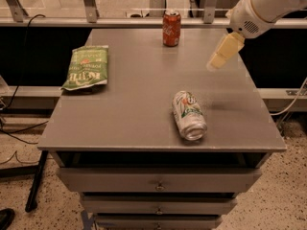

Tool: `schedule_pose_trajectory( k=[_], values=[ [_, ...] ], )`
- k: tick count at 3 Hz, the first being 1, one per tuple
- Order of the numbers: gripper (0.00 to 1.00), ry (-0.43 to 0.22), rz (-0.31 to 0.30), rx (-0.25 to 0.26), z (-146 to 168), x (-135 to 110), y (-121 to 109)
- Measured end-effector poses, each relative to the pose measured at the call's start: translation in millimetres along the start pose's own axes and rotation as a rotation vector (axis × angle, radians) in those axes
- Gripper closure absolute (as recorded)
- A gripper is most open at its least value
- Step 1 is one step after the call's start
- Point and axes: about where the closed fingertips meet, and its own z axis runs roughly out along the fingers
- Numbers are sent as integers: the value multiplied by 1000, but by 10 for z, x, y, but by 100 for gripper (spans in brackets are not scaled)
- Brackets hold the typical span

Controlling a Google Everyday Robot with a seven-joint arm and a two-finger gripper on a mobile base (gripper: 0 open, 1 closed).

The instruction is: Move coke can near 7up can

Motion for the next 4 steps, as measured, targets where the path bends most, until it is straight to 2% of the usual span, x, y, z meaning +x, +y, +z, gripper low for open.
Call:
schedule_pose_trajectory(
  k=[1,2,3,4],
  values=[
    [0,2,-1,-3,-2,3,17],
    [0,-47,45,11,41,-5,-24],
    [0,-170,165,43,281,-75,-241],
    [0,-318,256,75,635,-278,-604]
  ],
)
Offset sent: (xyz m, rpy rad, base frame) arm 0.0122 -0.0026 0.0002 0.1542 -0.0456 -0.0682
